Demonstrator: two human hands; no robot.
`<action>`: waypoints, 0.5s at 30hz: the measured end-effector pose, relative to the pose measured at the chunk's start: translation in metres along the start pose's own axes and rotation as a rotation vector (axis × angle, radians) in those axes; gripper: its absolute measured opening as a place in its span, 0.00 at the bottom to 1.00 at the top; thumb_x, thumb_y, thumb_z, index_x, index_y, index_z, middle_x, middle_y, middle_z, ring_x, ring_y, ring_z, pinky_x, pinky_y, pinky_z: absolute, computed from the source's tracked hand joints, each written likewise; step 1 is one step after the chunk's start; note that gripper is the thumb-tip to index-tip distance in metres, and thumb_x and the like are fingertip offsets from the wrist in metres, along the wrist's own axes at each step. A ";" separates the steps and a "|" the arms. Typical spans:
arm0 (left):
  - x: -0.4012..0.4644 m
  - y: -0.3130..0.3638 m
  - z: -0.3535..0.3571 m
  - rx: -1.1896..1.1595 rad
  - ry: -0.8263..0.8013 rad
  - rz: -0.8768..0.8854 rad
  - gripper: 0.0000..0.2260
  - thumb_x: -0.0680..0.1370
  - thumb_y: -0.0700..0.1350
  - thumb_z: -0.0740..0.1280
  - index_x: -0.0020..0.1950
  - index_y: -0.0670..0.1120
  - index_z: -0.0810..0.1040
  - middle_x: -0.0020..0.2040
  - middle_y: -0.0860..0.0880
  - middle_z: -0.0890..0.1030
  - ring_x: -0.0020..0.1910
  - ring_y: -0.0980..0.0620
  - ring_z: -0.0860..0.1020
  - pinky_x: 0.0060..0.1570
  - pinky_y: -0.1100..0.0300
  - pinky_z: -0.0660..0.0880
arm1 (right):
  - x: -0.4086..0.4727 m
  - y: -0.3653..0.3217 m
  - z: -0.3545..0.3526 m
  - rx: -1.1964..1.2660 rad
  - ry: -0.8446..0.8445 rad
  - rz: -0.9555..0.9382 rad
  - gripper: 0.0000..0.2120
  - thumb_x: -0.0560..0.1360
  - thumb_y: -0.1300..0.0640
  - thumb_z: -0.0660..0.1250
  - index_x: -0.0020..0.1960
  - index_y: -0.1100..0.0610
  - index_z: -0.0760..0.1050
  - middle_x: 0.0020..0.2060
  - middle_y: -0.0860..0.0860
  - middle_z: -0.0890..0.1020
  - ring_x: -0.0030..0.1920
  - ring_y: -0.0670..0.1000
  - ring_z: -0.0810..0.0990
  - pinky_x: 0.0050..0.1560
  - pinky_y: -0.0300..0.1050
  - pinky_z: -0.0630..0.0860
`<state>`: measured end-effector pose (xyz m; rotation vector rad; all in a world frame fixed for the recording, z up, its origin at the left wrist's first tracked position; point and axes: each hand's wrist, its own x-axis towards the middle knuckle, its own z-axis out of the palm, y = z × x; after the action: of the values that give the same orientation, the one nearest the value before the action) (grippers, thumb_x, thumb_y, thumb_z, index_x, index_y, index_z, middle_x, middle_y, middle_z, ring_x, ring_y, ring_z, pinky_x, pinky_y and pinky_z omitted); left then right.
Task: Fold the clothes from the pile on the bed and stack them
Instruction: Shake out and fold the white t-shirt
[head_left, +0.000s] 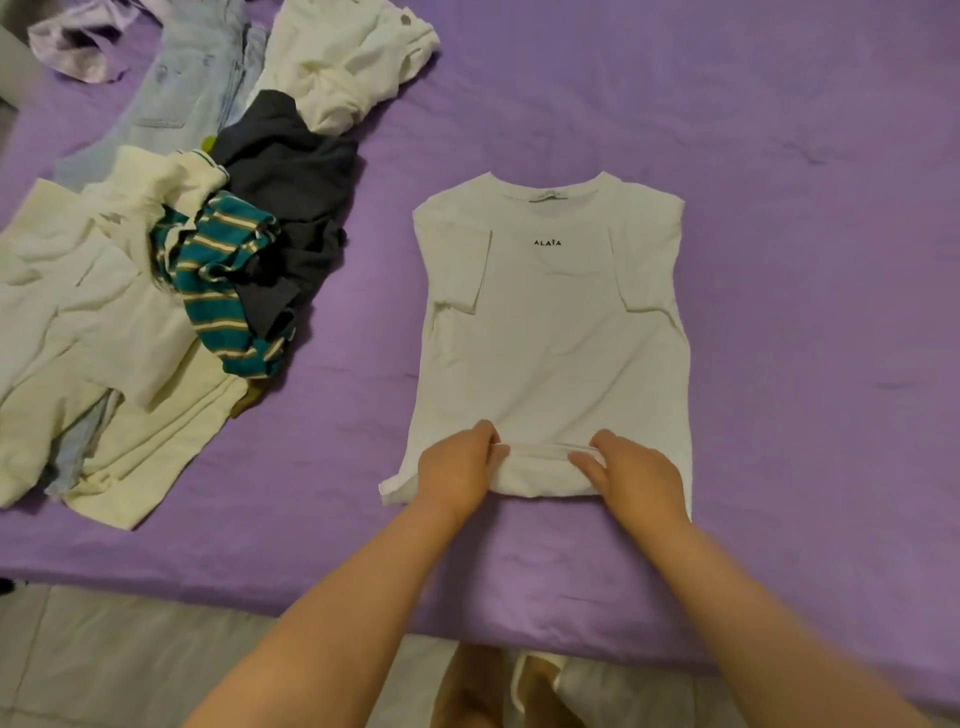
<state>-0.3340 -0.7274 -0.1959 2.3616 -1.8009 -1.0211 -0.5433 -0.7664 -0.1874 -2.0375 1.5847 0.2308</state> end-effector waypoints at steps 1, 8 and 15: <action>0.009 0.001 -0.009 -0.006 0.020 -0.011 0.12 0.81 0.55 0.58 0.51 0.48 0.73 0.43 0.49 0.80 0.43 0.47 0.77 0.42 0.53 0.72 | 0.009 0.001 -0.009 0.013 -0.008 0.010 0.20 0.78 0.37 0.56 0.44 0.54 0.68 0.34 0.48 0.75 0.37 0.53 0.75 0.33 0.47 0.61; 0.079 0.009 -0.077 0.066 0.142 -0.062 0.21 0.74 0.67 0.62 0.41 0.49 0.70 0.34 0.54 0.74 0.35 0.51 0.72 0.30 0.59 0.60 | 0.068 0.010 -0.068 -0.035 -0.159 -0.075 0.15 0.77 0.40 0.61 0.48 0.52 0.67 0.42 0.48 0.75 0.44 0.51 0.75 0.36 0.45 0.66; 0.144 0.012 -0.113 0.090 0.088 0.142 0.12 0.81 0.51 0.62 0.62 0.48 0.74 0.56 0.50 0.79 0.54 0.47 0.77 0.44 0.58 0.68 | 0.121 0.013 -0.106 -0.036 0.018 0.096 0.09 0.81 0.55 0.54 0.46 0.56 0.69 0.43 0.52 0.76 0.42 0.54 0.74 0.38 0.46 0.66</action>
<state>-0.2702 -0.8983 -0.1724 2.2478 -1.9874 -0.8239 -0.5406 -0.9248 -0.1571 -1.9975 1.7034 0.2798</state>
